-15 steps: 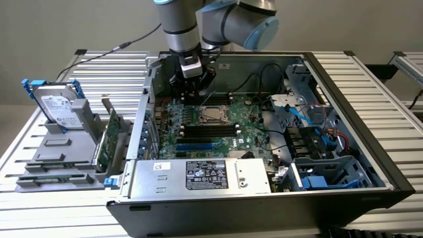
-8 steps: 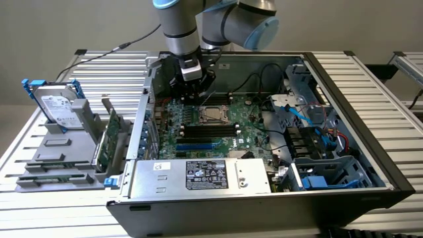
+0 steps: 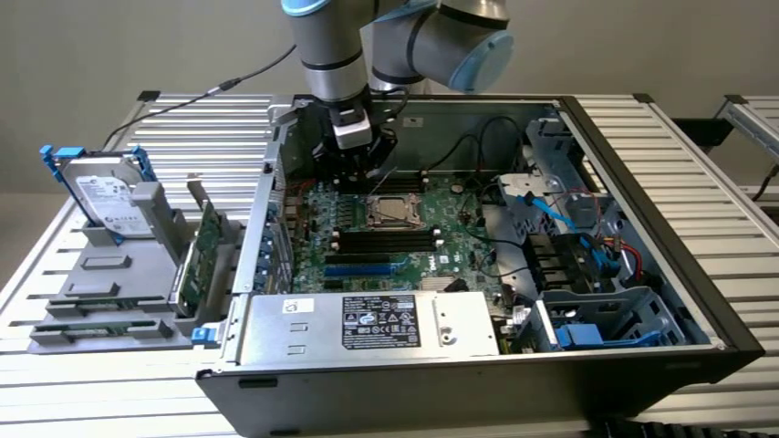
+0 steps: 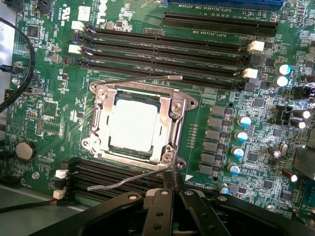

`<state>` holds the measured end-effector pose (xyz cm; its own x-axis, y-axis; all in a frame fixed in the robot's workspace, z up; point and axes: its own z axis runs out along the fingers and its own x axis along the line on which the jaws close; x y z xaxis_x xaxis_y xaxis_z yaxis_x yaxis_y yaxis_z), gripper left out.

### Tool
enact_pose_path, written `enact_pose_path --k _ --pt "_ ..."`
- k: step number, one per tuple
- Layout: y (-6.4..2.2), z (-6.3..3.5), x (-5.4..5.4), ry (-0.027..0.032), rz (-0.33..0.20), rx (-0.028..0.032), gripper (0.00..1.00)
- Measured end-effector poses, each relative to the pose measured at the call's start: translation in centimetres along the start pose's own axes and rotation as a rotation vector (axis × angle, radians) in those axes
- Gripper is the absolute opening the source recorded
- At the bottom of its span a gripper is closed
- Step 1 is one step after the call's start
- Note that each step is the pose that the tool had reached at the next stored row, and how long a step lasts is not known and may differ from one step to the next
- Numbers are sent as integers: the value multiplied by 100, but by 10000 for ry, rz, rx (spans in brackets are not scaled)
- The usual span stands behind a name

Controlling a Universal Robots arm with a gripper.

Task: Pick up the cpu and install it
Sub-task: 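Install the first cpu locking lever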

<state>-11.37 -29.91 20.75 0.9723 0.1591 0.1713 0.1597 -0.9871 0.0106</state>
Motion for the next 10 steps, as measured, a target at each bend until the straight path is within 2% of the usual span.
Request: enact_pose_path --k 4,10 --pt "0 -1 0 -12 1 5 11" --pt "5 9 28 -46 11 69 11"
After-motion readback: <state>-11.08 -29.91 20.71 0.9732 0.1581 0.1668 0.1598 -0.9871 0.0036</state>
